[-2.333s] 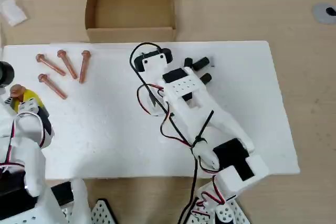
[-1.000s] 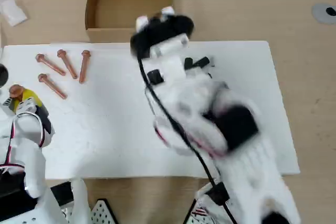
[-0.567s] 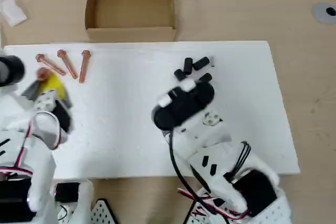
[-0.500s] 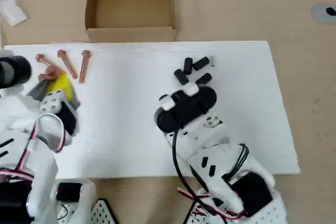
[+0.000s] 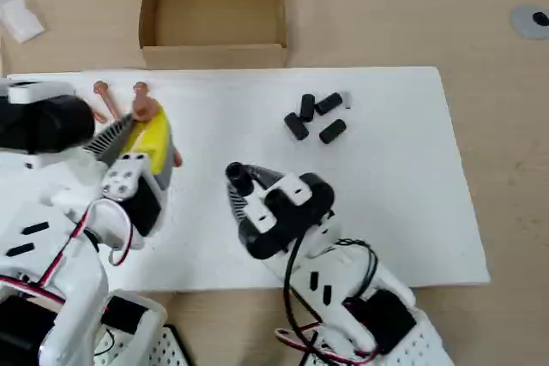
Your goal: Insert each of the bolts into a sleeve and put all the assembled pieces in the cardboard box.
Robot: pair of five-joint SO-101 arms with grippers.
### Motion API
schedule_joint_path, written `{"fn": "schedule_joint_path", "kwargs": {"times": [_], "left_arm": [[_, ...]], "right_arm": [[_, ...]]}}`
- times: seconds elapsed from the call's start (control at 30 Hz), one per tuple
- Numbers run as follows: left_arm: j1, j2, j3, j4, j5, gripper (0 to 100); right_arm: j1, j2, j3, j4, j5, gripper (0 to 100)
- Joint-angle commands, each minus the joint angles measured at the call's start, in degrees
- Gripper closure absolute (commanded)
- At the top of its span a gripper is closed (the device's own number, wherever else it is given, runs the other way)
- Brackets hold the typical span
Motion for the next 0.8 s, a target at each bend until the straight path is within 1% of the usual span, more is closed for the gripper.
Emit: {"fn": "schedule_joint_path", "kwargs": {"times": [0.0, 0.1, 0.2, 0.5, 0.63, 0.77], "left_arm": [[1.85, -0.75, -3.43, -1.05, 0.0, 99], [2.02, -3.12, -3.08, -1.41, 0.09, 99], [4.92, -5.05, -2.9, -1.05, 0.09, 99], [7.56, -5.32, -2.11, -0.18, 0.62, 99], [7.56, -5.32, 0.88, -1.85, 2.81, 99], [7.56, -5.32, 5.54, -6.59, 2.81, 99]], "right_arm": [[-2.86, -1.36, 2.59, -5.1, 2.99, 98.9], [-4.18, -1.36, 4.0, -6.77, 3.25, 98.9], [-4.62, -1.36, 4.18, -7.03, 3.25, 98.9], [-4.53, -1.36, 4.35, -7.03, 3.25, 98.9], [-4.35, -1.45, 4.0, -7.03, 3.16, 98.9], [-4.35, -1.45, 3.82, -7.56, 3.08, 98.9]]}}
